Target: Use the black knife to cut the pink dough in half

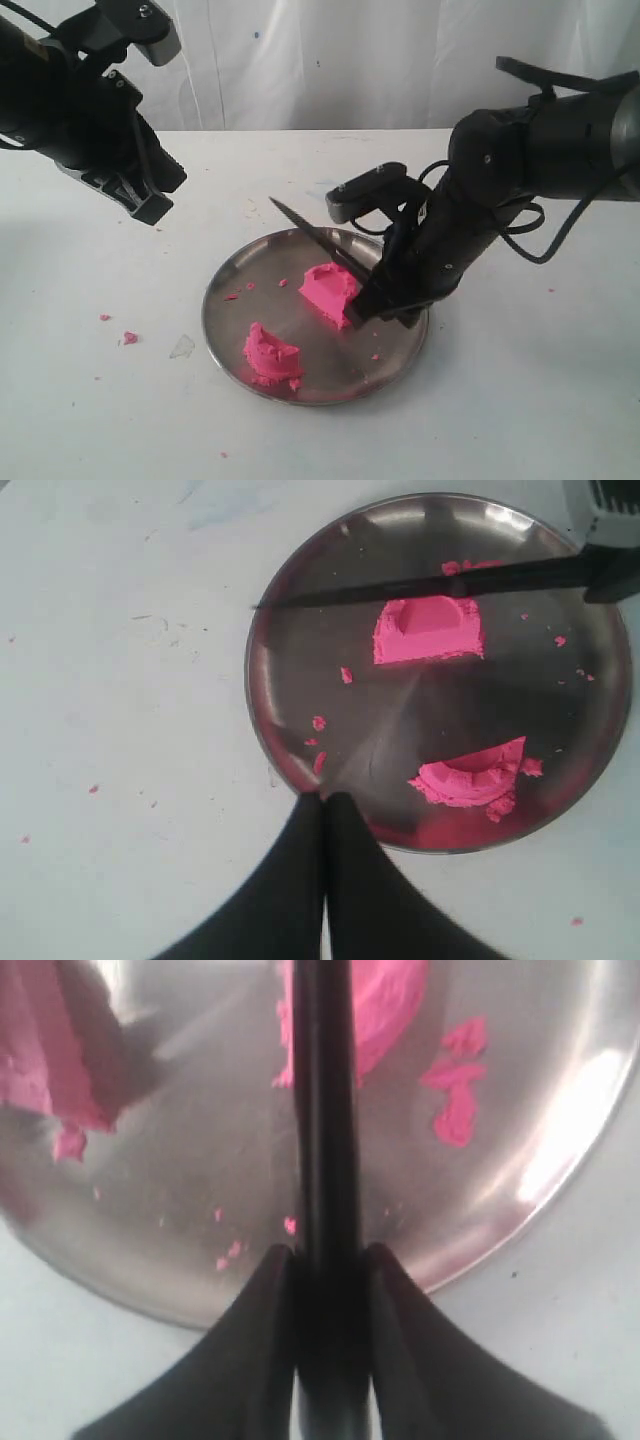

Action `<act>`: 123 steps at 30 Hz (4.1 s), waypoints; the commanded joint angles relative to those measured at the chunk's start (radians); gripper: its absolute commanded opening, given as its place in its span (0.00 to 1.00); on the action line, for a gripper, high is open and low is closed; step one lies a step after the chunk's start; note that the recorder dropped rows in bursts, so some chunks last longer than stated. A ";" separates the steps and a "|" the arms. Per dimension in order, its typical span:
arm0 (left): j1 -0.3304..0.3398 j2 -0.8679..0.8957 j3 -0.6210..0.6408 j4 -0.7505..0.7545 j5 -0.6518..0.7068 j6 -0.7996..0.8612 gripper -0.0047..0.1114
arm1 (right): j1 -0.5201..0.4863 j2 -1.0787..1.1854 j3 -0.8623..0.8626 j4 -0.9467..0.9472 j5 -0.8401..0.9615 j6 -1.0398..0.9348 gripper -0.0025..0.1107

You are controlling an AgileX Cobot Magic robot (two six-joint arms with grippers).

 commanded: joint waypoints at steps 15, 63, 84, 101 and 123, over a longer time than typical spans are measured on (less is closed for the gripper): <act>-0.004 -0.007 0.008 -0.012 0.010 -0.009 0.04 | -0.140 0.031 -0.010 -0.033 -0.011 0.140 0.02; -0.004 -0.007 0.010 -0.012 0.046 -0.056 0.04 | -0.140 0.190 -0.010 0.257 -0.030 -0.142 0.14; -0.004 -0.007 0.010 -0.012 0.046 -0.056 0.04 | -0.140 0.119 -0.066 0.178 -0.023 -0.140 0.36; -0.004 -0.007 0.010 -0.010 0.042 -0.054 0.04 | -0.364 -0.076 0.026 -0.663 -0.119 0.648 0.02; -0.004 -0.007 0.010 -0.045 0.050 -0.228 0.04 | -0.380 -1.182 0.761 -0.682 -0.750 0.733 0.02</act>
